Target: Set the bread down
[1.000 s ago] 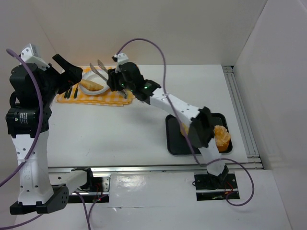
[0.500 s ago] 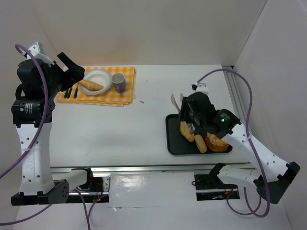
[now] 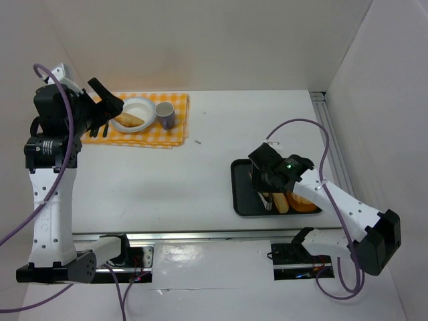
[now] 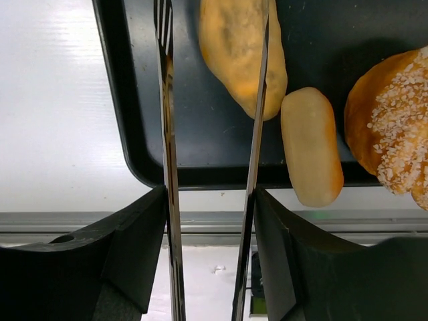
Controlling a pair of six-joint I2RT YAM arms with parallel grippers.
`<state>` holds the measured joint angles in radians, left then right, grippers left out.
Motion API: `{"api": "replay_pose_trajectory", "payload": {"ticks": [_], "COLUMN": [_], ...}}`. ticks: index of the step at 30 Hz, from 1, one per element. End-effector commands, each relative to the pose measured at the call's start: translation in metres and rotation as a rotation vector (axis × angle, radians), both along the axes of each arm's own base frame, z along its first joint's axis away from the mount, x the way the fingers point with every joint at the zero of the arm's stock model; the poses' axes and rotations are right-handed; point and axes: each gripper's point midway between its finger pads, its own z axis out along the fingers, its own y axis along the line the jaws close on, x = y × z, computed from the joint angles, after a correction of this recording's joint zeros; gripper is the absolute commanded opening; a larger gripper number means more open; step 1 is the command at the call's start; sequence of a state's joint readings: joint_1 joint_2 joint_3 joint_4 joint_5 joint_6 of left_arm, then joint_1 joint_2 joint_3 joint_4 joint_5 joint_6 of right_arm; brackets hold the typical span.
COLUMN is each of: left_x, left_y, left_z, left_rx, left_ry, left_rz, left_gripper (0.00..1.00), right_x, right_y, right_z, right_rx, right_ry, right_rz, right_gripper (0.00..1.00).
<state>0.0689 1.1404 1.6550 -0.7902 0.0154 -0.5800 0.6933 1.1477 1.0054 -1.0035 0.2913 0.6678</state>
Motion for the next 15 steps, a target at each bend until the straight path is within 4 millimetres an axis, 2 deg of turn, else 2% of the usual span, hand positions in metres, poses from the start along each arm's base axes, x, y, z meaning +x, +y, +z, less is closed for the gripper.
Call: {"api": "replay_pose_trajectory", "payload": {"ticks": [1,4,6,8,11,15], "left_x": [0.000,0.002,0.002,0.002,0.003,0.004], "left_y": [0.001,0.000,0.000,0.000,0.003,0.001], "left_z": [0.010,0.004,0.004,0.004,0.006,0.003], "left_rx": [0.006,0.002,0.002,0.002,0.003,-0.009], "left_ry": [-0.050,-0.041,-0.041,-0.041,-0.050,-0.041], "left_rz": [0.001,-0.008,-0.008,-0.008,0.001,-0.004], "left_gripper": [1.00,1.00,1.00,1.00,1.00,1.00], "right_x": [-0.004,-0.005,-0.004,-0.005,-0.008,-0.017], "right_y": [-0.002,-0.005,-0.008,-0.012,-0.014,-0.015], "right_z": [-0.012,-0.016,-0.011,-0.001,0.009,0.005], "right_rx": [-0.022,-0.057,-0.074,-0.087,-0.098,-0.117], "right_ry": [0.048,0.073,0.070,0.073,0.080,0.123], "right_rz": [0.016,0.012,-0.004,-0.007,0.004,0.031], "right_gripper": [0.60,0.60,0.53,0.53,0.62,0.62]}}
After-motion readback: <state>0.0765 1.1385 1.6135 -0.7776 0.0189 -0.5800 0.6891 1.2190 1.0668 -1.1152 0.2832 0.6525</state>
